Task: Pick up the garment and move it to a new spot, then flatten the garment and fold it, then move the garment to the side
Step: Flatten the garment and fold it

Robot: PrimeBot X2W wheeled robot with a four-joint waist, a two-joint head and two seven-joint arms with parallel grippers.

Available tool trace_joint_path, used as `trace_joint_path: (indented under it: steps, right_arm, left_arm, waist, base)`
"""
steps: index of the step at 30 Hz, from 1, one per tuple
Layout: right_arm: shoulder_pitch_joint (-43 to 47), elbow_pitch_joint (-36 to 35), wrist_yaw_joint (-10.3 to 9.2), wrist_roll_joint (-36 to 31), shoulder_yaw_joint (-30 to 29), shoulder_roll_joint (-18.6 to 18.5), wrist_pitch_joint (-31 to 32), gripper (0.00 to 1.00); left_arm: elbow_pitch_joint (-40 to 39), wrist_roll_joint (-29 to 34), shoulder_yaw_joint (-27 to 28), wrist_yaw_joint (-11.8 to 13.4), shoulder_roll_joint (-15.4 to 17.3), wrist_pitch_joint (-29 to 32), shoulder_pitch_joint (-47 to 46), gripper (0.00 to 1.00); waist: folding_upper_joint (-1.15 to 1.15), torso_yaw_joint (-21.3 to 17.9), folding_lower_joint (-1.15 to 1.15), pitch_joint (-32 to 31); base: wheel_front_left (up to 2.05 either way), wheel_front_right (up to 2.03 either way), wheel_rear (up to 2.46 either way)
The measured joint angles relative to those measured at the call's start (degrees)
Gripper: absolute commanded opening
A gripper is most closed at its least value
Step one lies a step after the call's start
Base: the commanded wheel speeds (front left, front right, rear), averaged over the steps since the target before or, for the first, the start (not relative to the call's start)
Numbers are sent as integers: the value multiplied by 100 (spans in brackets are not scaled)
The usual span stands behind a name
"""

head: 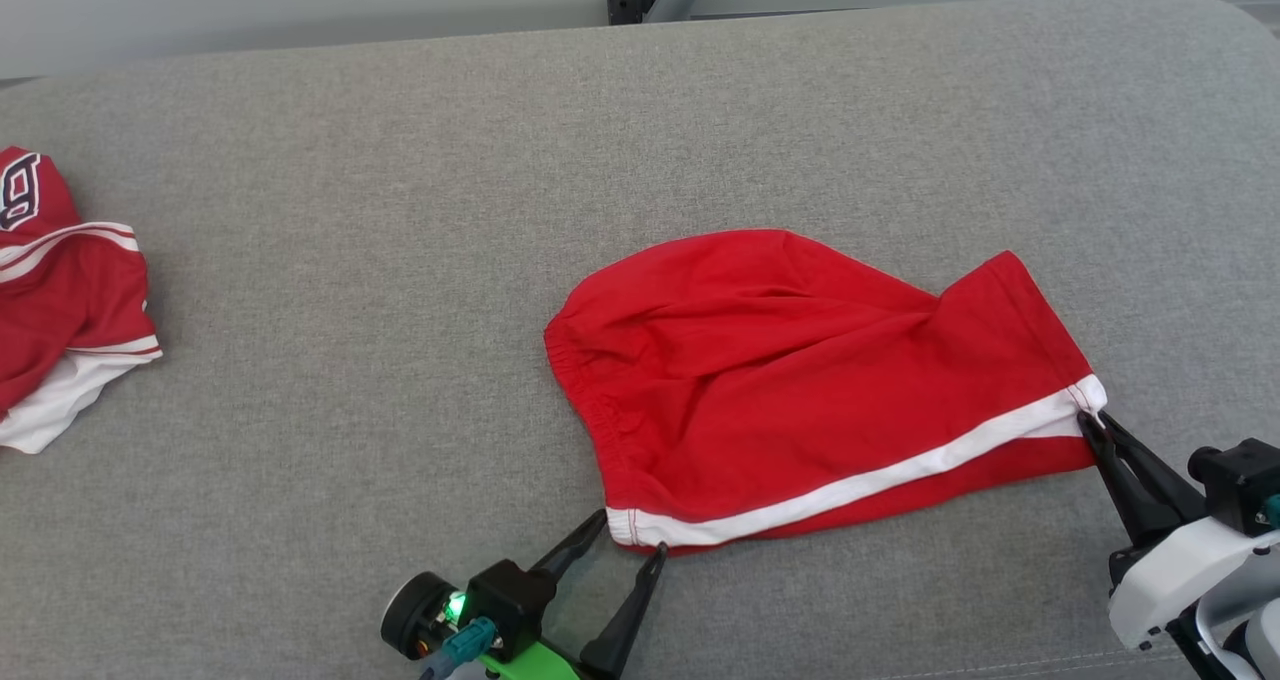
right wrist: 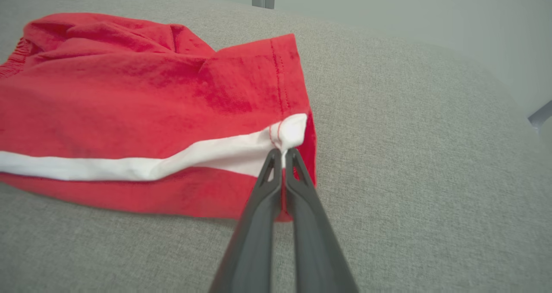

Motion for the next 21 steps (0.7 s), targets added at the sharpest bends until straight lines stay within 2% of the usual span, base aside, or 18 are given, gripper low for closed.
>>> trace_joint_path:
  steps: [1,2,11,21]
  right_arm:
    - [10,0,0,-1,4,-2,7,0]
    - [13,-1,0,-2,8,-2,8,0]
    - [60,-38,0,5,-35,10,-16,0]
    - [-114,-487,0,446,-260,4,-171,0]
  left_arm:
    - [-8,-38,-53,0,12,0,-16,13]
    - [10,-115,-127,0,36,0,-34,0]
    - [-221,-548,-220,0,264,0,-45,0]
    - [-1251,-1124,92,0,502,0,-118,0]
  waist:
    - [0,-6,0,-12]
    - [0,-13,0,-22]
    - [0,-32,0,-211]
    - [0,-96,0,-469]
  base:
    - [0,0,0]
    - [0,0,0]
    - [0,0,0]
    - [0,0,0]
